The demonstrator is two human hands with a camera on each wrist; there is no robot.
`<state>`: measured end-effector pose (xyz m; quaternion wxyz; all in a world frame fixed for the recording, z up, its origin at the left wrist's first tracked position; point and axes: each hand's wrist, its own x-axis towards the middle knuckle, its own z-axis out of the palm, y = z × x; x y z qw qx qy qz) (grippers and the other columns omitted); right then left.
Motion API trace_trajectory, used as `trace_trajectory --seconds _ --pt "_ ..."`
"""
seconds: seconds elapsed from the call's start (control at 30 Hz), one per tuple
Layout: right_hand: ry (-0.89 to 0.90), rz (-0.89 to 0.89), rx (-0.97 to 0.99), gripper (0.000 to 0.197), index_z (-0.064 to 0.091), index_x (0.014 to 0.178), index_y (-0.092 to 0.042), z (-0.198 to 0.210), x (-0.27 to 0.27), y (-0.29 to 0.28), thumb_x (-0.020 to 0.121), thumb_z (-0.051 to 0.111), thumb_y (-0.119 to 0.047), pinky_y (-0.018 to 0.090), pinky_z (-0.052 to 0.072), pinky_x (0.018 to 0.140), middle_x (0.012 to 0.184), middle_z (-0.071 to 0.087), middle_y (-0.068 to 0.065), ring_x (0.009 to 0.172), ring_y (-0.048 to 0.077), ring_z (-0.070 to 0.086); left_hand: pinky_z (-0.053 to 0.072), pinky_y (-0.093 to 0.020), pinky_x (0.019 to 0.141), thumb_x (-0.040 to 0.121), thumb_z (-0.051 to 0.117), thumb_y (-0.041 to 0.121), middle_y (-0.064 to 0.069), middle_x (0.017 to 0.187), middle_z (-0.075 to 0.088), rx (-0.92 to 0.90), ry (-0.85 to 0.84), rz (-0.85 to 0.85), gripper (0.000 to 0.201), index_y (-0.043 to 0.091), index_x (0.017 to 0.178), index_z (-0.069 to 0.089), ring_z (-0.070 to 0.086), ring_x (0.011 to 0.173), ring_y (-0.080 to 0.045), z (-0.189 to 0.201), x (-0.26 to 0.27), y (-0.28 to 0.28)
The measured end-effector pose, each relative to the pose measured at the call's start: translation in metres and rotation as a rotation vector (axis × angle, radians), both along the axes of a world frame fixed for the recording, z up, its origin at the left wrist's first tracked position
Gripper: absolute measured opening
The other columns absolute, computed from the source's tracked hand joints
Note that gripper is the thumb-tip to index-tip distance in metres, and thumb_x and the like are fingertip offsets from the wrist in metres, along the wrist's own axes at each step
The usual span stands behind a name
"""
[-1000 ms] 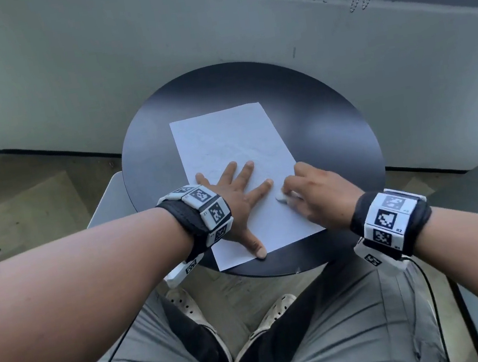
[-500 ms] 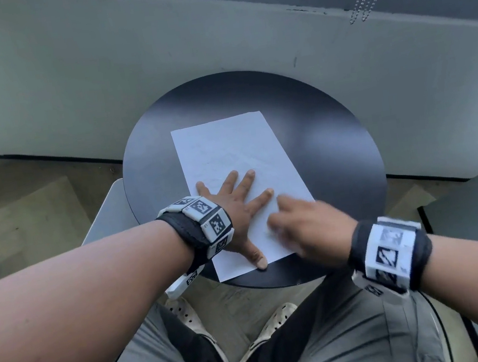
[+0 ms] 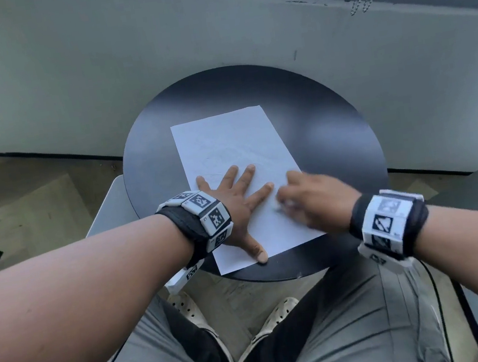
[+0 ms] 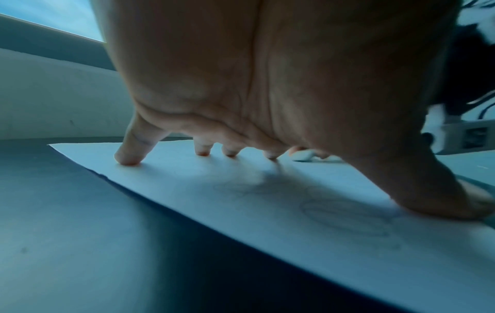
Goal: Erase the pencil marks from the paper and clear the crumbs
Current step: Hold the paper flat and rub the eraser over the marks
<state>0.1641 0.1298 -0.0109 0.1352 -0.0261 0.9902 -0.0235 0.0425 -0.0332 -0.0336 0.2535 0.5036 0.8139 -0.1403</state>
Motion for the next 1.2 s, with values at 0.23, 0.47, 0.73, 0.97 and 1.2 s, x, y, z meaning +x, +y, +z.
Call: trace_trajectory --seconds 0.23,0.47,0.73,0.97,1.2 --pt "-0.122 0.182 -0.100 0.016 0.054 0.107 -0.021 0.001 0.012 -0.031 0.092 0.051 -0.027 0.032 0.036 0.065 0.101 0.037 0.001 0.083 0.025 0.046 0.007 -0.081 0.108 0.049 0.064 0.096 0.003 0.161 -0.037 0.005 -0.007 0.013 0.145 0.045 0.153 -0.024 -0.026 0.152 -0.029 0.000 0.000 0.000" --pt "0.130 -0.064 0.022 0.017 0.054 0.101 -0.014 -0.006 -0.012 -0.012 0.094 0.051 -0.029 0.034 0.042 0.067 0.104 0.049 0.010 0.082 0.033 0.057 0.006 -0.080 0.109 0.048 0.062 0.098 0.003 0.162 -0.035 0.027 -0.007 0.003 0.148 0.041 0.154 -0.024 -0.025 0.152 -0.029 -0.004 -0.003 -0.002" --pt "0.090 -0.174 0.094 0.016 0.053 0.103 -0.022 -0.004 -0.012 0.014 0.095 0.047 -0.035 0.042 0.045 0.074 0.099 0.044 0.003 0.084 0.030 0.055 0.010 -0.081 0.108 0.049 0.063 0.097 0.003 0.162 -0.037 0.001 0.005 0.003 0.146 0.043 0.152 -0.026 -0.025 0.152 -0.030 -0.001 -0.001 0.000" --pt "0.058 0.111 0.017 0.011 0.054 0.100 -0.026 -0.014 0.016 0.009 0.090 0.057 -0.029 0.037 0.042 0.065 0.093 0.044 0.000 0.075 0.025 0.050 0.010 -0.082 0.107 0.050 0.064 0.095 0.002 0.161 -0.037 -0.018 0.004 0.003 0.144 0.047 0.152 -0.025 -0.025 0.152 -0.032 0.002 0.000 0.003" --pt "0.044 0.135 -0.066 0.011 0.052 0.095 -0.016 -0.011 0.012 -0.037 0.086 0.056 -0.021 0.036 0.031 0.060 0.096 0.046 0.009 0.066 0.027 0.038 0.007 -0.082 0.107 0.050 0.064 0.096 0.002 0.161 -0.038 -0.004 -0.002 0.003 0.144 0.045 0.152 -0.025 -0.028 0.151 -0.030 -0.001 0.000 0.000"
